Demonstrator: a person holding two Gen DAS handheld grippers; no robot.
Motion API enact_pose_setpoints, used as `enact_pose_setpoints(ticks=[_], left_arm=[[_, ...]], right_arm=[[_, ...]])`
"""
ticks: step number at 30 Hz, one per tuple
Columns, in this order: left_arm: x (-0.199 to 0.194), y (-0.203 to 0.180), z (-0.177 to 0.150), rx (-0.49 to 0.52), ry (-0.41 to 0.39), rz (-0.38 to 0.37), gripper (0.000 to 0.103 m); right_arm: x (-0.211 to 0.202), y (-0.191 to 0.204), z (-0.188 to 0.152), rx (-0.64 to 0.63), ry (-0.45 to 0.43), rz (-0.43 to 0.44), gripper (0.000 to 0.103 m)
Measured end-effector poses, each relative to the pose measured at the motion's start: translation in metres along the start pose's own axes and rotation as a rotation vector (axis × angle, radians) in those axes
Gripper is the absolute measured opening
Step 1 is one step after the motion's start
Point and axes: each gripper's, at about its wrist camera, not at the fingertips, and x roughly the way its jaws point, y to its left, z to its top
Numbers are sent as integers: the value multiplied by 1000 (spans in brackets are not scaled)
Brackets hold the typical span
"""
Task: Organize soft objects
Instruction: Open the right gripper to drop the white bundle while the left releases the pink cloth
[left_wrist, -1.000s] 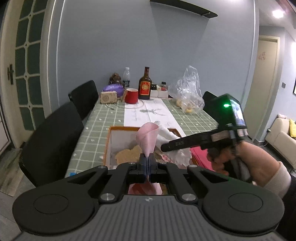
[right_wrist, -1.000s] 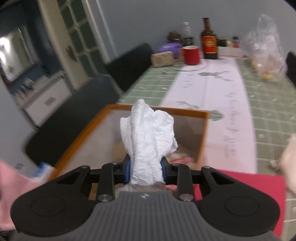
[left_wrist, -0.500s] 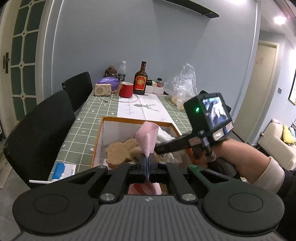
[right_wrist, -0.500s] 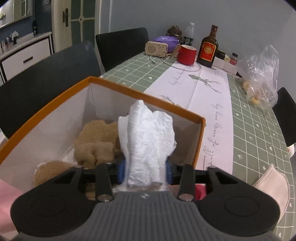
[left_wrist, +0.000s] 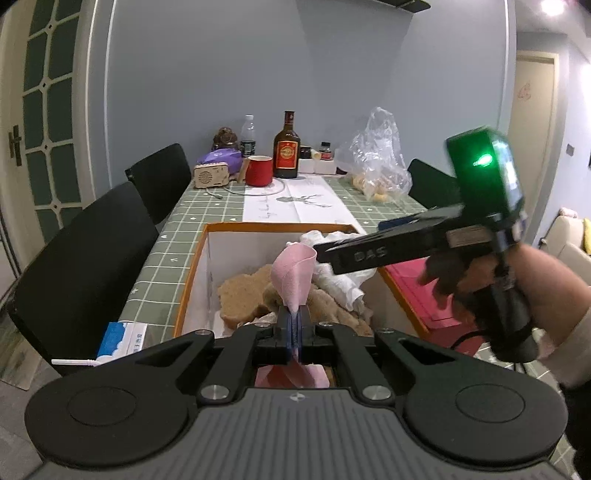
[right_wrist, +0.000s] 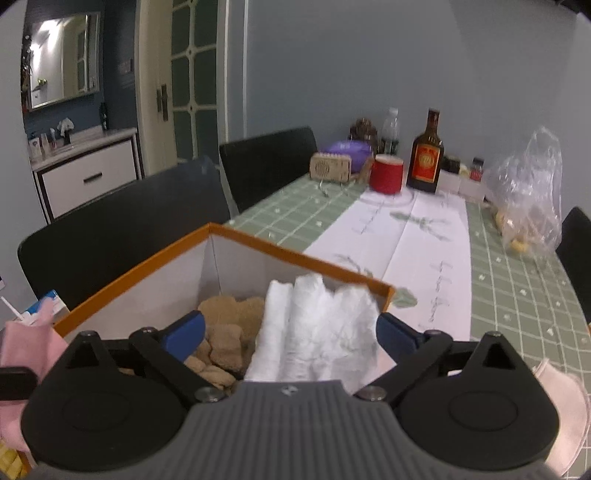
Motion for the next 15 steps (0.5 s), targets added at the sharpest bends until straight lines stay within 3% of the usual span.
enact_pose_setpoints(ticks=[2,3,6,7,10,15], left_arm=[[-1,-6,-3,56,-21,19,8],[-1,-8,-5,77,-28,30,16],[1,-6,-6,62,-9,17,55],[1,-4,-6,46,-9,11,63],[-4,-4,-4,83,-17,63,76],[-23,-6,6,68,-101,116,82]], right_arm=[[-5,-3,-1,2,-11,13,97],[-7,-4,-3,-4,-17,21,97],[-12,-9,-9,-24,-33,37,97],[-13,-11,-11,-20,-34,38,97],[-15,-23,-17,39,-11,82,97],[-23,-46,-25,174,-27,147,97]])
